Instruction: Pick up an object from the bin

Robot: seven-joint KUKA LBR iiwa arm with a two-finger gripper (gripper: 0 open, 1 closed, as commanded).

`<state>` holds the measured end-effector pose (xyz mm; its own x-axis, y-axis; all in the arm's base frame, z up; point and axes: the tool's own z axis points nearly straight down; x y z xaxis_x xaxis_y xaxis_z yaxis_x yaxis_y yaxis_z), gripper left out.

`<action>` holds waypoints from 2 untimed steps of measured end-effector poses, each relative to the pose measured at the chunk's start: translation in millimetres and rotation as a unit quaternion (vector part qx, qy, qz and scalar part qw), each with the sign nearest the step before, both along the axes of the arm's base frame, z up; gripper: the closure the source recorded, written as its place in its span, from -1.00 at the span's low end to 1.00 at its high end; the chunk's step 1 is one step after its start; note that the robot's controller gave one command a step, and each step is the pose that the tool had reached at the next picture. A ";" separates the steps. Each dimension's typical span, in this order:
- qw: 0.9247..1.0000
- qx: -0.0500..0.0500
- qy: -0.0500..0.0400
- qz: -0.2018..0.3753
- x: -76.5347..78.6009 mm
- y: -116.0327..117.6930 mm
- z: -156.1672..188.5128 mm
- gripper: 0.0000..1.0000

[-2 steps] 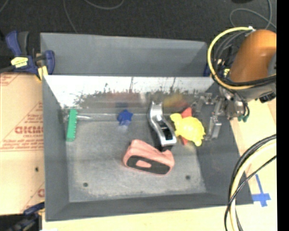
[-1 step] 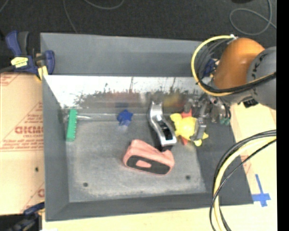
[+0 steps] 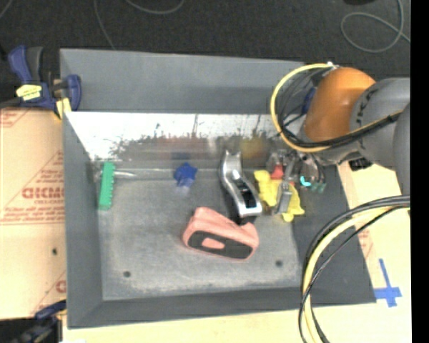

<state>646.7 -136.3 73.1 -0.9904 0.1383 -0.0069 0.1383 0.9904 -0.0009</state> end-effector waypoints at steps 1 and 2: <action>1.000 -0.001 -0.003 0.001 2.2 -0.9 3.9 1.00; 1.000 -0.001 -0.003 0.001 2.2 -0.9 4.0 1.00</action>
Offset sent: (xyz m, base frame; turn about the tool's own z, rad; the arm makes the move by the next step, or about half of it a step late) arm 0.0000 0.0000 0.0000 0.0000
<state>649.0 -137.2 77.0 -0.9907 0.1356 -0.0141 0.1356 0.9908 -0.0022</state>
